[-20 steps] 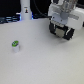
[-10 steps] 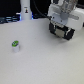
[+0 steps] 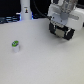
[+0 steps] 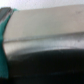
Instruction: Open the kcup holder, insert the kcup into the holder, and close the kcup holder
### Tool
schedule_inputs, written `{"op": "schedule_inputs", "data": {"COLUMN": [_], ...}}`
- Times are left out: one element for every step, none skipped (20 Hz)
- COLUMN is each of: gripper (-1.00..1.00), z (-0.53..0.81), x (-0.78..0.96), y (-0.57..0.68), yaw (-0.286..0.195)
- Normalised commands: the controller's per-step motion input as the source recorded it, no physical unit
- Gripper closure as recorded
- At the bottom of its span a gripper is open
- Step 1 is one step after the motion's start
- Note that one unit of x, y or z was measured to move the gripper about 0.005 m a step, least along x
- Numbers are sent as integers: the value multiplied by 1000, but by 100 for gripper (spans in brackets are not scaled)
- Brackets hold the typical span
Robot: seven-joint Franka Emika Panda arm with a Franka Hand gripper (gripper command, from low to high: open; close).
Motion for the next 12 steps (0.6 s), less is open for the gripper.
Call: {"op": "schedule_inputs", "data": {"gripper": [100, 100, 100, 100, 100, 100, 100, 100, 100, 100, 100, 100], "z": [258, 261, 0, 0, 29, 94, 111, 137, 126, 89, 83, 71], "x": [946, 947, 0, 100, 77, 149, 180, 211, 246, 300, 280, 194], "y": [-324, -324, -49, -229, -329, -431, -463, -569, -677, -734, -769, -497], "yaw": [-84, -83, 0, 17, 0, 0, 0, 0, 0, 0, 6, 63]}}
